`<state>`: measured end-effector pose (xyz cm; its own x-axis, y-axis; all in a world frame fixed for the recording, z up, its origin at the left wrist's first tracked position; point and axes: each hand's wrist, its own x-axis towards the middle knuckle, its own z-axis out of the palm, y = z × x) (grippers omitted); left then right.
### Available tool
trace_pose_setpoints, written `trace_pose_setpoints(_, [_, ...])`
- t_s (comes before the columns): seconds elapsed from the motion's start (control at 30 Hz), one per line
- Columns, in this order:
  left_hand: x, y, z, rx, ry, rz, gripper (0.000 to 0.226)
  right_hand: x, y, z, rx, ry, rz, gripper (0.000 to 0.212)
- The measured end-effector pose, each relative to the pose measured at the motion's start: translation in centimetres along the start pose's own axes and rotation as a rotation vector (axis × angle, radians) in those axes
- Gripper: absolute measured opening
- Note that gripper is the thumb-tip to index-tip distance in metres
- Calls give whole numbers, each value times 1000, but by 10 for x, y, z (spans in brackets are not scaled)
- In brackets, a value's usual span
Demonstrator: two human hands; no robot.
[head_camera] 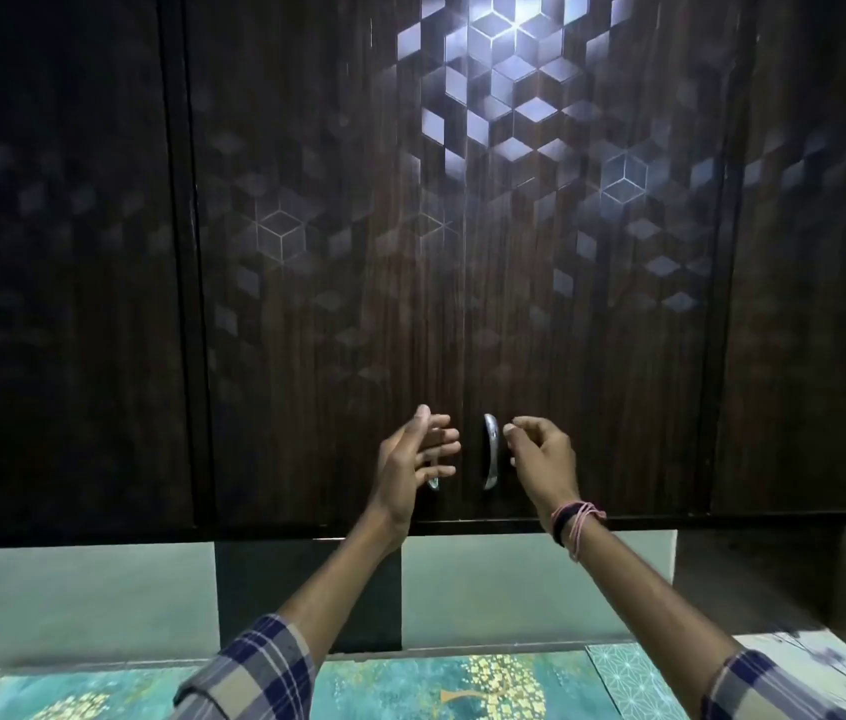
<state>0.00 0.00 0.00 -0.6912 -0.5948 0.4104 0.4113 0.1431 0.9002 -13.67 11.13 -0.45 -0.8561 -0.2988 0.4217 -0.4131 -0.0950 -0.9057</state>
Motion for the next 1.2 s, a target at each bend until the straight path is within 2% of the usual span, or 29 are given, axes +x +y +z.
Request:
trace_pose_setpoints(0.07, [-3, -5, 1, -3, -1, -40, 51, -3, 2, 4, -37, 0, 52, 17])
trace_pose_setpoints(0.2, [-7, -20, 1, -33, -8, -88, 54, -5, 17, 12, -82, -42, 111, 46])
trace_pose_setpoints(0.4, [-15, -37, 4, -50, -33, -114, 57, -11, 8, 17, -238, -57, 53, 32])
trace_pose_setpoints(0.6, [-42, -53, 6, -50, -27, -104, 57, -32, 4, 19, -226, 67, 45, 29])
trace_pose_setpoints(0.7, [-56, -56, 12, -62, -16, -84, 57, -56, 5, -1, -205, 80, -4, 30])
trace_pose_setpoints(0.83, [-79, -51, 40, -80, -29, -69, 42, -85, 8, -39, -90, 61, -63, 24])
trace_pose_setpoints(1.03, [-139, -50, 98, -140, 78, -44, 51, -136, 15, -105, 122, 111, -32, 26])
trace_pose_setpoints(1.2, [-201, -47, 157, -181, 17, -73, 49, -189, 19, -172, 264, 93, 105, 29])
